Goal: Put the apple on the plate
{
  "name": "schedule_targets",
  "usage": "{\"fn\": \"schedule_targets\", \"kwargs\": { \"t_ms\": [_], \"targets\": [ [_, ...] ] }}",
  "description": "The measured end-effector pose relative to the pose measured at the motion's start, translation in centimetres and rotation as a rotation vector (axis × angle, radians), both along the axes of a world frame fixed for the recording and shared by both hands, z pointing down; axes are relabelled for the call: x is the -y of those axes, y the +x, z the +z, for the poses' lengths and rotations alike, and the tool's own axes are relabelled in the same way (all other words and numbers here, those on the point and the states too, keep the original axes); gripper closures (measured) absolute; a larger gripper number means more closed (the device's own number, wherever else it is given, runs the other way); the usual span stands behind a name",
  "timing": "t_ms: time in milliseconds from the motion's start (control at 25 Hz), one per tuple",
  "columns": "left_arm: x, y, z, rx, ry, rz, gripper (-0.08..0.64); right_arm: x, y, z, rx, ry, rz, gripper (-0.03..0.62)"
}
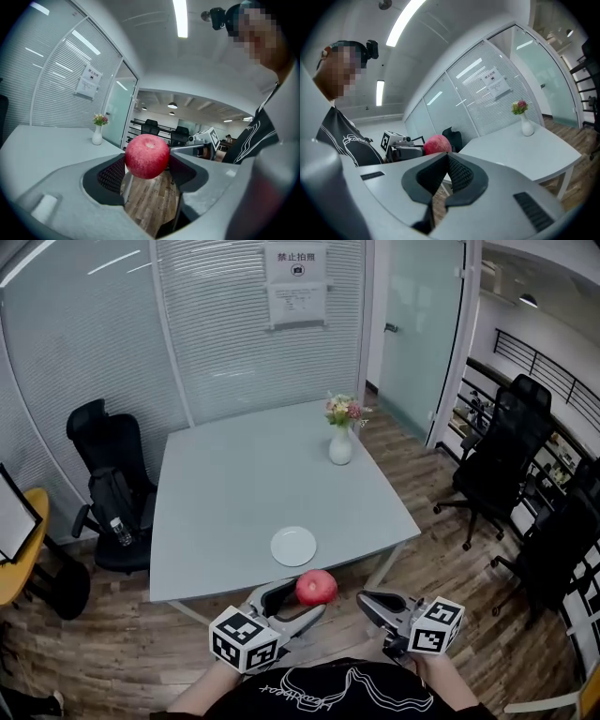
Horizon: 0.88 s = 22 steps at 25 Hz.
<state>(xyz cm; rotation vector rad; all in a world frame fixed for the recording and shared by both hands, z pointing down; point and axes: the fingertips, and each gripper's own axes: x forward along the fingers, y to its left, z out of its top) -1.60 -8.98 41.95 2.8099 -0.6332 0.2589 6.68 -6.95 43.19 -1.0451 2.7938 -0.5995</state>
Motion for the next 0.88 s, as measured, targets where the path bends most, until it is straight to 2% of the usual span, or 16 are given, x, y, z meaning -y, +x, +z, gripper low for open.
{"fn": "schedule_targets", "kwargs": {
  "t_ms": [240, 560, 880],
  "targets": [
    [2.3, -0.6, -0.2, 0.002, 0.009, -0.024, 0.259, 2.1, -0.7, -0.2, 0.021, 0.005, -0.013, 0.583],
    [5.5, 0.1, 0.8, 0.013, -0.006, -0.053, 0.259, 5.1, 0.8, 0.7, 0.042, -0.024, -0.018, 0.583],
    [10.8, 1.3, 1.8, 0.029, -0.019, -0.112, 0.259, 10.5, 2.4, 1.3, 0.046, -0.057, -0.044, 0.583]
  ]
}}
